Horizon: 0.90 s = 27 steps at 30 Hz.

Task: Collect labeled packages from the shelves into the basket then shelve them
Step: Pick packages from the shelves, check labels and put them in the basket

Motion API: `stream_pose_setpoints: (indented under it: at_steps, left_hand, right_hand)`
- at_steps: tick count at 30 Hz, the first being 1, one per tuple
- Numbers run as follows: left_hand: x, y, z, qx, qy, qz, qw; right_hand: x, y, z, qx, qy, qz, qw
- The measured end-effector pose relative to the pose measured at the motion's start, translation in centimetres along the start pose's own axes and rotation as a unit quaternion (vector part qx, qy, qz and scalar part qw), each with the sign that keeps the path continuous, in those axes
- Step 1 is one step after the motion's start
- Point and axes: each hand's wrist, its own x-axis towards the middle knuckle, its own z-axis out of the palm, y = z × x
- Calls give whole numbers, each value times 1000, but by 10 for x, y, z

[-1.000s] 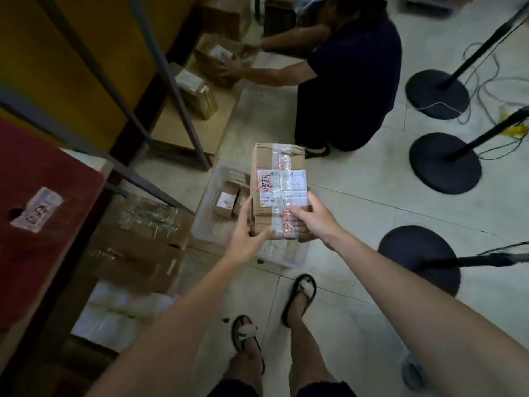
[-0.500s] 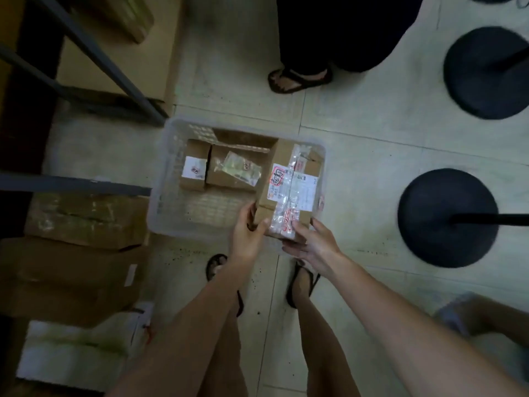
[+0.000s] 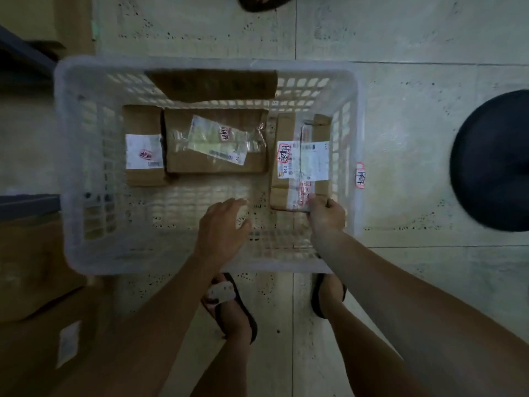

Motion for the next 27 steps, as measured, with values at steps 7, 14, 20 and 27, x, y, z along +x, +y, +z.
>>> stream_pose_setpoints:
  at_steps: [7,14,20,27]
  left_hand:
    - [47,-26,46,40,-45,-23,998]
    - [68,-34,68,72,-102,-41,991]
    - [41,-10,39,44,-55,-24,997]
    - [-52,53,-55,39,12,-4,999]
  right_hand:
    - [59,1,38,17,-33,103,994]
    - [86,-7,59,152,-95,140,974]
    - [47,-7,36,73,-152,146,975]
    - [-74,-56,-25,-187,-142,-271,934]
